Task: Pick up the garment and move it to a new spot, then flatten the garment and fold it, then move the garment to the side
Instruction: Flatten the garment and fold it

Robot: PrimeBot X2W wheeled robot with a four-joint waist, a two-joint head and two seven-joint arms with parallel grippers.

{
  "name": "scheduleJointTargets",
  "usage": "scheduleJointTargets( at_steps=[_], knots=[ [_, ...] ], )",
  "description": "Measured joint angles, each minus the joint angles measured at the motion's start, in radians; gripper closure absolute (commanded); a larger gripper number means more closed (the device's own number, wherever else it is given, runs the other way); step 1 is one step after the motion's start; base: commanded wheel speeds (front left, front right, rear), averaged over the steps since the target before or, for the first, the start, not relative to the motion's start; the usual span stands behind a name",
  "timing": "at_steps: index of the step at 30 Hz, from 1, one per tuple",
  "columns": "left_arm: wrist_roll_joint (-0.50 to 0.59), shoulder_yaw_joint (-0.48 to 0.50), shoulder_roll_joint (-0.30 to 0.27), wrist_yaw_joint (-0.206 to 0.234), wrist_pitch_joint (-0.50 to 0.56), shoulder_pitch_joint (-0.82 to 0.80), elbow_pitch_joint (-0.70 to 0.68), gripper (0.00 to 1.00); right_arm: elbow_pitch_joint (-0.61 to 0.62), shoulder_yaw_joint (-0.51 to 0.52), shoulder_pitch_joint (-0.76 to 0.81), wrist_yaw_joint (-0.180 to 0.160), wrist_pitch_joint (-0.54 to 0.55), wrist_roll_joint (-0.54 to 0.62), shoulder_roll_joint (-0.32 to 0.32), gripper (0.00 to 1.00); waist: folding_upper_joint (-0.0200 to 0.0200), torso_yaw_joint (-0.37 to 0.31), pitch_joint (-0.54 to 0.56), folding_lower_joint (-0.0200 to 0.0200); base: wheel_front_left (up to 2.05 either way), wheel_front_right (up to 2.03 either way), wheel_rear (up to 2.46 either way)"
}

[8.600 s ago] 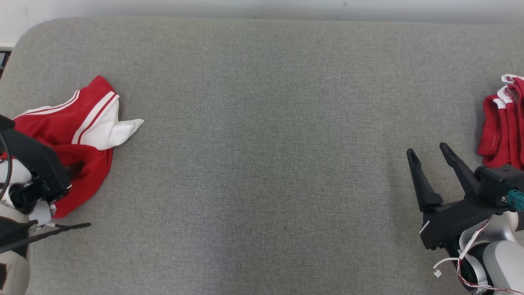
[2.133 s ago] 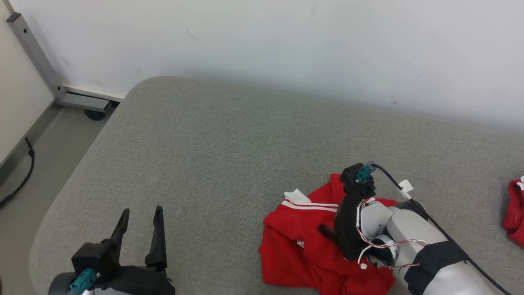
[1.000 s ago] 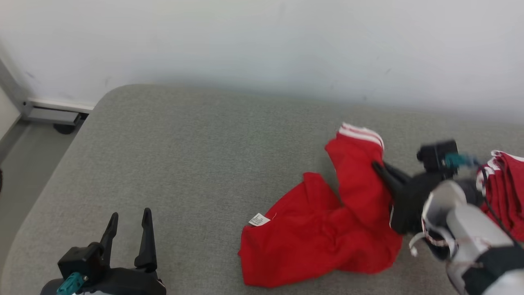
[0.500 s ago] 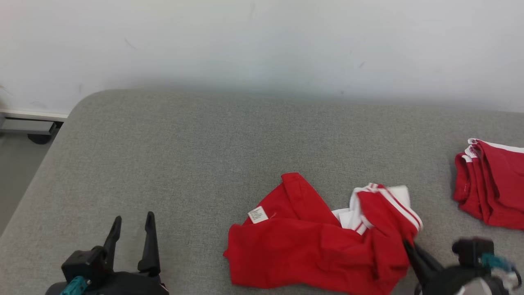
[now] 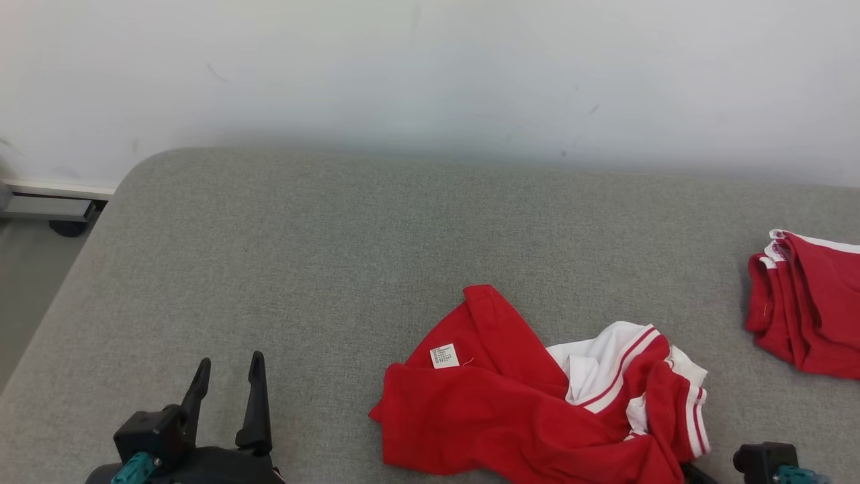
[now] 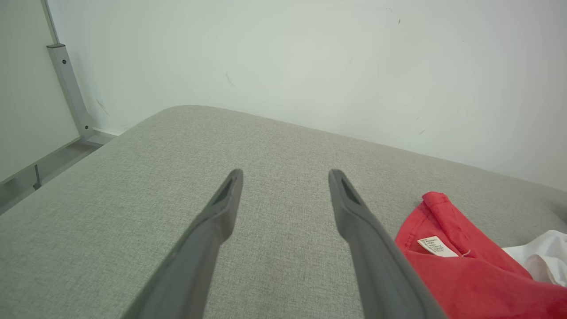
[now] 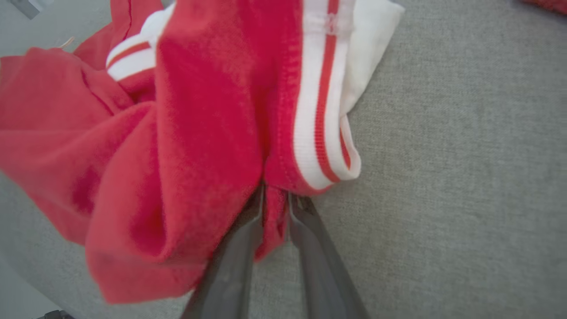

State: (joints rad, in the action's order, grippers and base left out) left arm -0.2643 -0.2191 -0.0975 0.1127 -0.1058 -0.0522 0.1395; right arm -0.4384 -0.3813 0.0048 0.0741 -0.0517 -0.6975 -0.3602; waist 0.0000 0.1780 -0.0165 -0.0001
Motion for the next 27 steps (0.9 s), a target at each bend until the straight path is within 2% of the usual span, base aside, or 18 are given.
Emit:
scheduleJointTargets(
  at_steps=[5, 18, 22, 27],
  knots=[
    [0.0, 0.001, 0.0, -0.007, 0.0, 0.0, 0.006, 0.0, 0.044, 0.051, 0.015, 0.0, -0.003, -0.055, -0.001, 0.0, 0.0, 0.001, 0.006, 0.0, 0.0, 0.0, 0.0],
    [-0.006, 0.007, -0.004, -0.007, 0.0, 0.006, 0.003, 0.0, 0.291, 0.177, 0.101, 0.021, -0.025, -0.199, -0.053, 0.0, 0.0, -0.03, 0.015, 0.0001, 0.0, 0.0, 0.0],
    [-0.006, 0.004, -0.002, -0.007, 0.0, 0.006, 0.003, 0.0, 0.316, 0.193, 0.091, -0.015, -0.015, -0.181, -0.083, 0.0, 0.0, -0.03, 0.011, 0.0002, 0.0, 0.0, 0.0],
    [-0.006, -0.001, -0.001, -0.007, 0.002, 0.004, 0.0, 0.0, 0.309, 0.192, -0.028, -0.09, 0.042, -0.109, -0.124, 0.0, 0.0, -0.027, 0.003, 0.0002, 0.0, 0.0, 0.0]
  ],
)
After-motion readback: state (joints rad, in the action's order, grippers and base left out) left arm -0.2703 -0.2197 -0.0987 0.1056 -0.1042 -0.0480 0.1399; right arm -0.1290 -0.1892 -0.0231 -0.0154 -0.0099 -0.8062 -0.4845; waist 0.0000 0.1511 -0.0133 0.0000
